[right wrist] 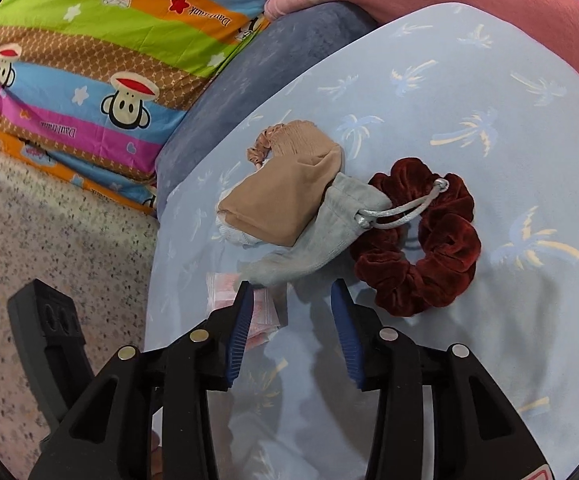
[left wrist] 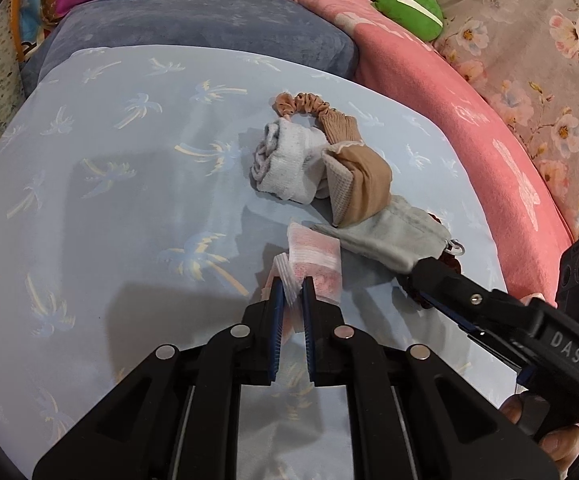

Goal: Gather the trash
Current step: 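Grasp the pink-white cloth with the left tool while the right tool grasps the grey pouch, then lift both held items and carry them over the trash bin, then open both tools to drop the cloth and grey pouch into the bin, then move both open tools back over the sock and stocking bundle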

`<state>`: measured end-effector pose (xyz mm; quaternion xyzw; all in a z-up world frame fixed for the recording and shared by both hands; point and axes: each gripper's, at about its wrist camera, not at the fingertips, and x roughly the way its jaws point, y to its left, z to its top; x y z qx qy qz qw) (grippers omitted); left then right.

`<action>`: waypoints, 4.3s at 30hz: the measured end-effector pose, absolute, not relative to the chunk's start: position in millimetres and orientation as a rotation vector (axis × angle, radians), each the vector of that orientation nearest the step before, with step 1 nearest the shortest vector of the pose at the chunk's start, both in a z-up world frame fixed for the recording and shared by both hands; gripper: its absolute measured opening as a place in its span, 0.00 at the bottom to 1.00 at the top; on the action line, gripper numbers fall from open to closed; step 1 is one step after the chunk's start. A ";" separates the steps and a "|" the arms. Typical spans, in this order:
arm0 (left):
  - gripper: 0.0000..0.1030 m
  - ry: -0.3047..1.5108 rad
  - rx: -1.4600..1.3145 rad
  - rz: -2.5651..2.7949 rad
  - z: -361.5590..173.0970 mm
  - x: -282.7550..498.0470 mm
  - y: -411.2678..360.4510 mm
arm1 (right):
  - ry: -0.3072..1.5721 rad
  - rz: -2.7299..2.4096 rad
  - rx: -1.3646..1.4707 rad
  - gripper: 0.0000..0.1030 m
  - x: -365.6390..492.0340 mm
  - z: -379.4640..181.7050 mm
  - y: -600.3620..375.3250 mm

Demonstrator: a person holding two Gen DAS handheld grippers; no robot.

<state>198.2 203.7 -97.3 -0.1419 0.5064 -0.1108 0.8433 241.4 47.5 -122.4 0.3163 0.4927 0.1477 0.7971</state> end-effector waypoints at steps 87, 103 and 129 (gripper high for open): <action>0.36 0.831 0.112 -0.845 24.9 66.0 -162.2 | 0.511 -0.243 0.656 0.09 -16.8 36.9 -288.8; 0.42 0.828 0.092 -0.807 24.6 72.5 -151.2 | 0.531 -0.219 0.647 0.11 -9.5 32.6 -280.1; 0.51 0.873 0.018 -0.525 -8.4 109.3 -49.8 | 0.749 -0.164 0.364 0.22 46.4 -10.0 -171.8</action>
